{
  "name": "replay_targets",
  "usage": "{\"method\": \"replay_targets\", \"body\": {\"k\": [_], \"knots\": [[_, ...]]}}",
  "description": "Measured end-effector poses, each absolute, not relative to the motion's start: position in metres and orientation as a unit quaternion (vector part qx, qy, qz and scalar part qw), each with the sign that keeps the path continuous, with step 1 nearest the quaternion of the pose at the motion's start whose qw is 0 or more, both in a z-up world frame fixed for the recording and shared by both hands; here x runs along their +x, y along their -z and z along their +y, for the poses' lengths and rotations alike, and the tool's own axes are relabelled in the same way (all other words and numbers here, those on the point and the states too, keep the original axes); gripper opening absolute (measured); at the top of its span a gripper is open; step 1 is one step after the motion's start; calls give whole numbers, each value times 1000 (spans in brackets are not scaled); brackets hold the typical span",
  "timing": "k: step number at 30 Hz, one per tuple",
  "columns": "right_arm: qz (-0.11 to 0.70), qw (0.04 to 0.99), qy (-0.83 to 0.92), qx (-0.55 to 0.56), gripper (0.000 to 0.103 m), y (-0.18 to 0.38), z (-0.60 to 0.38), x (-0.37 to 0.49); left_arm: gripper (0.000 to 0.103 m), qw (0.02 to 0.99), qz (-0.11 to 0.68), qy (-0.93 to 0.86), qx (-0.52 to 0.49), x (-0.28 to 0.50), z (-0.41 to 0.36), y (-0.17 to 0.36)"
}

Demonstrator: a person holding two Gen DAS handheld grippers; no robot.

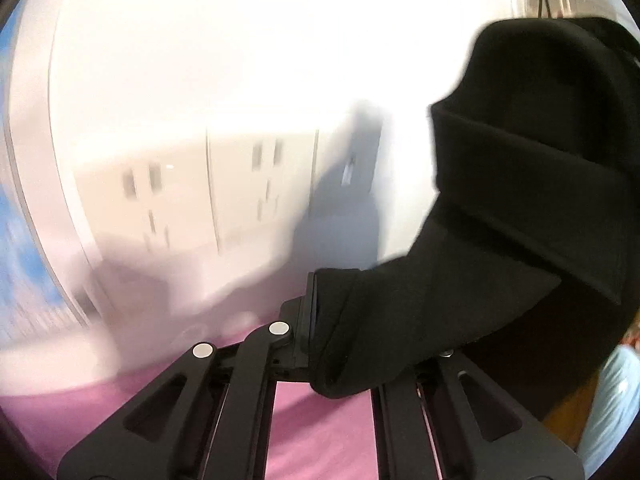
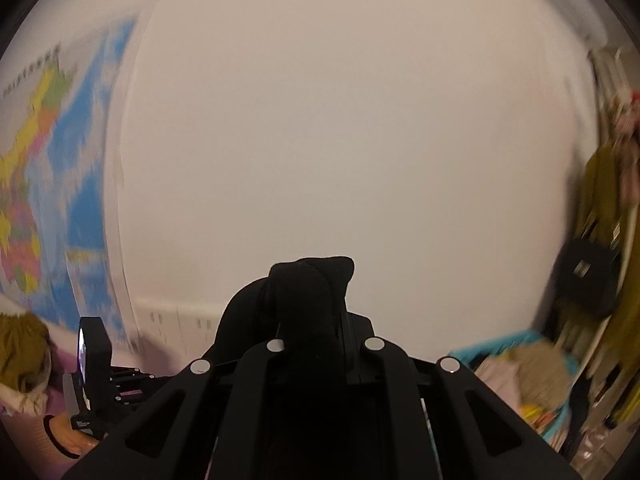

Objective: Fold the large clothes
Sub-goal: 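Lift the black coat high with both grippers and shake it out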

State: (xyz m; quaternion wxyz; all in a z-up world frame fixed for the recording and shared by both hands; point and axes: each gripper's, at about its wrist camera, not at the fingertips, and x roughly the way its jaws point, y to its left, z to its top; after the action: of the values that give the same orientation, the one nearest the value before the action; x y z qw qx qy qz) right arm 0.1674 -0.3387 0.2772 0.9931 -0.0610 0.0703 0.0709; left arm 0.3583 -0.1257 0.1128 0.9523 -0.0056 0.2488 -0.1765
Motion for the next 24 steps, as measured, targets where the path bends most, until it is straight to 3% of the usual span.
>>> {"method": "replay_targets", "body": {"k": [8,15,20,24], "knots": [[-72,992,-49,-91,8,-382,-333,47,5,979,104,166,-50,306,-108,-243],[-135,985,-100,-50,8,-410,-344,-43,5,986,-32,153,-53,211,-86,-333],[-120,978,-170,-30,8,-399,-344,-78,6,991,-76,110,-24,95,-25,-347],[-102,965,-241,-23,8,-369,-326,-103,6,995,-78,62,-11,13,27,-328]]}}
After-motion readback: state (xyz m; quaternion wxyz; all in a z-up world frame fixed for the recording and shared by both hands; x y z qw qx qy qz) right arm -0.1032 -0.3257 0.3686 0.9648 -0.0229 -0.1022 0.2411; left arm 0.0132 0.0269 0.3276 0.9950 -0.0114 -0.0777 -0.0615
